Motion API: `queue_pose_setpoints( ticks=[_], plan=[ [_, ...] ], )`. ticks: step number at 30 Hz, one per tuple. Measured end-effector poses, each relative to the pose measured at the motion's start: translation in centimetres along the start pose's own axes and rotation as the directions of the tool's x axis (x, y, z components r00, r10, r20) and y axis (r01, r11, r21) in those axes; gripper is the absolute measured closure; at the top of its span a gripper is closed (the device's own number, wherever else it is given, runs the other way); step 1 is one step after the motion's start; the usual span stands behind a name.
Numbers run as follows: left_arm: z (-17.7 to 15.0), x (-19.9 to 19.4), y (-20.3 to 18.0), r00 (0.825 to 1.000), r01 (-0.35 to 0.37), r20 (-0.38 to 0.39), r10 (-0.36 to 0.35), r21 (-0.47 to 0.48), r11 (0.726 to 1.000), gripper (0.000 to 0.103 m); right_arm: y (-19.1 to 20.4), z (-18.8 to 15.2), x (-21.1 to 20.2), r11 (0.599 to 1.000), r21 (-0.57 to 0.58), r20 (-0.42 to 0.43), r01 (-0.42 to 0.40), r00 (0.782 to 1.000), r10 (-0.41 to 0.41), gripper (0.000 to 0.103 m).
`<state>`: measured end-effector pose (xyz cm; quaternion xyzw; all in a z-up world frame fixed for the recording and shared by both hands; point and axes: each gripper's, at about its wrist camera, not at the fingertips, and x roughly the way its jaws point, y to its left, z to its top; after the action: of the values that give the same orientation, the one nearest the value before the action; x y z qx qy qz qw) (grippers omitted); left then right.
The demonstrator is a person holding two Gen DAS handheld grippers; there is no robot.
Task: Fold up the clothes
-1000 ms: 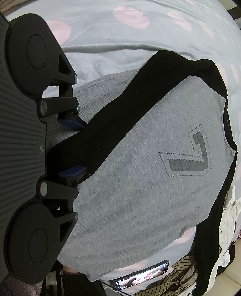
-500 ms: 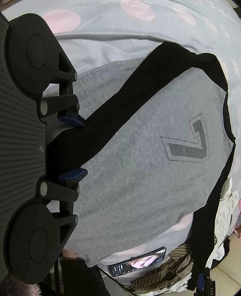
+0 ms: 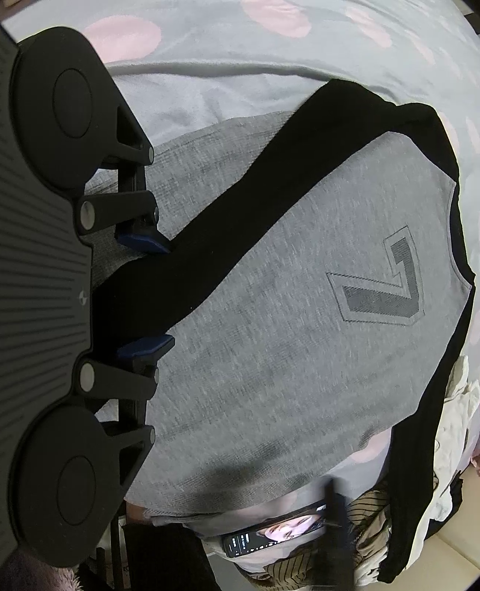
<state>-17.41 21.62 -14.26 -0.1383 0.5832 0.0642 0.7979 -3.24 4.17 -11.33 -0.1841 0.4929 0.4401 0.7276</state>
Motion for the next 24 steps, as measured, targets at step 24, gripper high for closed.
queue_pose_setpoints(
  ticks=[24],
  plan=[
    [0.5, -5.7, 1.5, 0.987, 0.048, 0.156, -0.034, -0.089, 0.995, 0.1, 4.3, -3.4, 3.4, 0.994, -0.096, -0.12, -0.052, 0.992, 0.04, 0.039]
  ],
)
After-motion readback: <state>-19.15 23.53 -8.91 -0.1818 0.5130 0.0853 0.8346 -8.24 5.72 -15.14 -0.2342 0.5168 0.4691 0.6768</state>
